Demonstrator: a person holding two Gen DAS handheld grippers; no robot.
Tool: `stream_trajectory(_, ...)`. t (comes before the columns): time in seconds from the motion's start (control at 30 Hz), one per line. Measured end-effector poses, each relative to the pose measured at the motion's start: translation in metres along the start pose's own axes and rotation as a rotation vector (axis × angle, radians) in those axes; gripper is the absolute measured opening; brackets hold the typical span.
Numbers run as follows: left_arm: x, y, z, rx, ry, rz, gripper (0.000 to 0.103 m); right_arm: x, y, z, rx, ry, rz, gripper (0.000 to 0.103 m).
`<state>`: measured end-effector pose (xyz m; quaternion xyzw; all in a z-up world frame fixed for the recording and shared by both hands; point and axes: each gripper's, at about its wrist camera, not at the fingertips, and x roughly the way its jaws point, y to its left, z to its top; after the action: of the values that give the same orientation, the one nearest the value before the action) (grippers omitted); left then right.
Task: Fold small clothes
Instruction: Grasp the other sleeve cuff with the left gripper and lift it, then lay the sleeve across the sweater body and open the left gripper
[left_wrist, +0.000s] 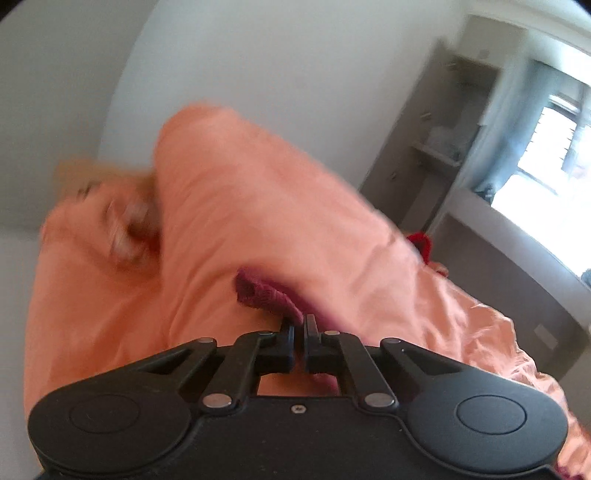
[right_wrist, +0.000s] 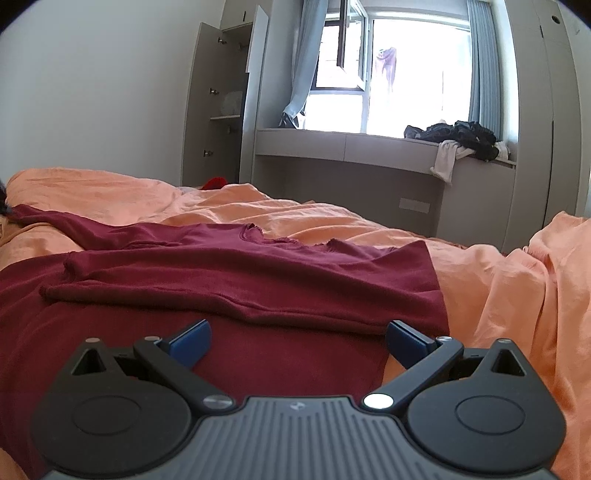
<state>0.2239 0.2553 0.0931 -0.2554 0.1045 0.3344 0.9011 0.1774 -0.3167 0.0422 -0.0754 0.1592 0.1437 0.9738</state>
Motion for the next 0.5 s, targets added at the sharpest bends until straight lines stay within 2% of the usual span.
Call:
stream_trajectory(0.27, -0.037, -0.075, 0.034, 0.17, -0.134, -0.347, 0.003, -0.007, -0.002, 0.002, 0.002, -0.026, -0.003, 0.103)
stream_trajectory(0.37, -0.063, -0.107, 0.028, 0.275, -0.167, -0.47, 0.004, -0.01, -0.002, 0.003, -0.001, -0.046, -0.014, 0.103)
stream_trajectory(0.5, -0.106, -0.151, 0.003, 0.413, -0.177, -0.645, 0.004, -0.013, -0.005, 0.005, 0.004, -0.068, -0.03, 0.103)
